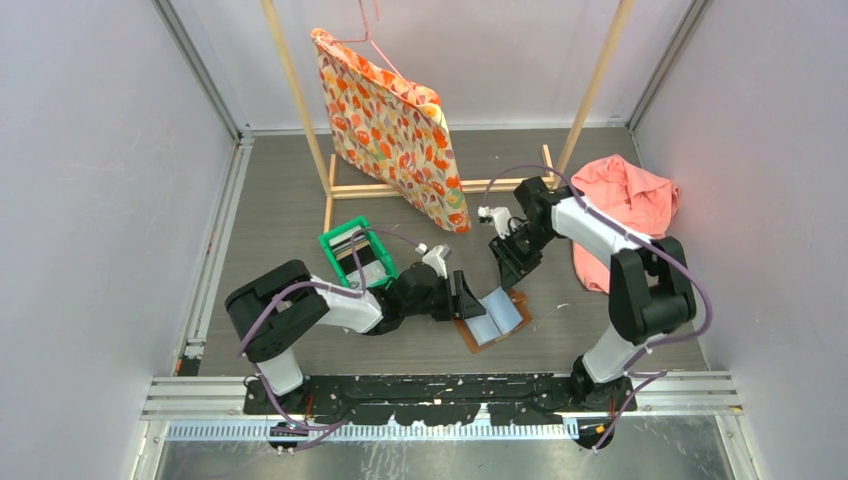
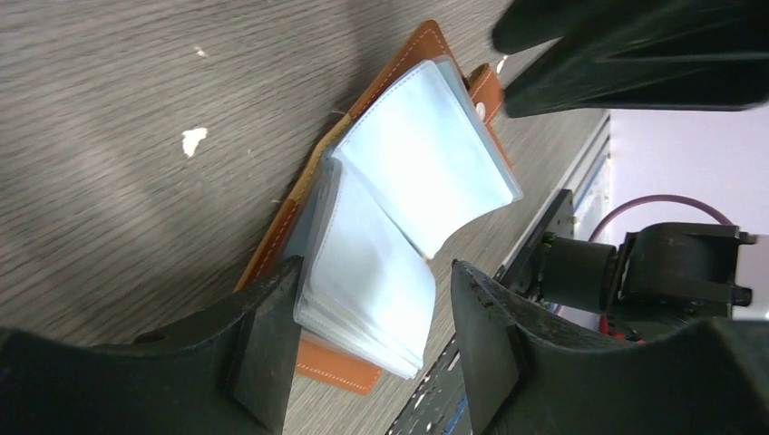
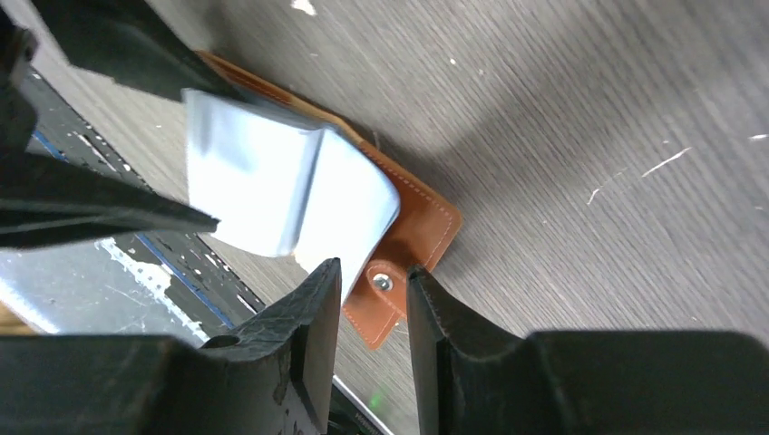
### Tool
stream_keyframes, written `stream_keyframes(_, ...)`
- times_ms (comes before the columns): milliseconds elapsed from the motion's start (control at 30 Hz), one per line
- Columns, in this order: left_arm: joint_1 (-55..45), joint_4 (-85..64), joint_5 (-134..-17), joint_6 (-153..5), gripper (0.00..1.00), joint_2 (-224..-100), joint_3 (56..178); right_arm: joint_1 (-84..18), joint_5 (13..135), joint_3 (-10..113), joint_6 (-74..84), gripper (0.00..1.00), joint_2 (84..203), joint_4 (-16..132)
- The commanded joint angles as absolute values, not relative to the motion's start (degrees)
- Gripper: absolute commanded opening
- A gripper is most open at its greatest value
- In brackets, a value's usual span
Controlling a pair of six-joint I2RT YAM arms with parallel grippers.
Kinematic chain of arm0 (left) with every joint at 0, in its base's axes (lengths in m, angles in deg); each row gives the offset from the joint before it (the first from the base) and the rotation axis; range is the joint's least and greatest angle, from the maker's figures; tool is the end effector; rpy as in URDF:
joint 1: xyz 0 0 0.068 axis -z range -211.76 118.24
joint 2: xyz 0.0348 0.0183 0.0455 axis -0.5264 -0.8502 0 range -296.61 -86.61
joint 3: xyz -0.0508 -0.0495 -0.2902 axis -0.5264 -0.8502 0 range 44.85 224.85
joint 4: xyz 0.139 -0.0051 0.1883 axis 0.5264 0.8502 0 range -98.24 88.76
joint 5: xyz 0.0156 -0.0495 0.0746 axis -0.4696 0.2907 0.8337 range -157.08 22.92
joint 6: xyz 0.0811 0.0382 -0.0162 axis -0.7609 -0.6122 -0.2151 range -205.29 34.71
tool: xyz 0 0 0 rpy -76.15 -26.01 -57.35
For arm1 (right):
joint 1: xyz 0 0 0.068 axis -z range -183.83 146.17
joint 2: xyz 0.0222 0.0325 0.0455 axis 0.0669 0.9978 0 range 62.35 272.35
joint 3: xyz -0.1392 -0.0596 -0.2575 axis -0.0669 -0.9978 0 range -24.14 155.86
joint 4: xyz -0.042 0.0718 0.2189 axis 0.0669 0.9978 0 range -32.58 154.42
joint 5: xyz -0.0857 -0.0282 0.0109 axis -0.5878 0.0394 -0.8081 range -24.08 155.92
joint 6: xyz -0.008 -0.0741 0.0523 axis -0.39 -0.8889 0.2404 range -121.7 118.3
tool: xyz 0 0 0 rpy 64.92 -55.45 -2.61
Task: Put the credit cards into the card holder
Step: Open the card holder at the center of the board.
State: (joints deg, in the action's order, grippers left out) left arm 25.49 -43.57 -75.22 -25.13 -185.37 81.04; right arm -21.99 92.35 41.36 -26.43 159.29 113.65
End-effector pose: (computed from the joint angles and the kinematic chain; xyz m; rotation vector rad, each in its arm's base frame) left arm 0.1819 -0.3042 0.1663 0.0425 2.3595 -1.3160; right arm 0.2512 0.1207 0.1939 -1.1084 2.7829 0.6988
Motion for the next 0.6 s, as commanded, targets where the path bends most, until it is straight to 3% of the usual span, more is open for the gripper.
stream_keyframes(0, 25.2, -36.0, -71.9, -28.9, 0.6, -179.9, 81.3, -22.1, 97.7, 40.1, -30.9, 0.38, 151.4, 111.5)
stream_keyframes(200, 25.2, -26.6, -68.9, -32.5, 0.6, -172.8, 81.9, -26.4, 105.9, 38.0, -35.0, 0.38, 148.7, 112.6)
stream_keyframes(400, 25.2, -25.2, -69.9, -33.3, 0.61, -168.4, 81.4, -31.8, 98.5, 40.4, -31.0, 0.36, 158.3, 113.1)
stream_keyframes(567, 25.2, -33.7, -74.3, -28.9, 0.61, -169.8, 78.4, -32.9, 94.1, 40.7, -29.1, 0.38, 162.6, 112.4)
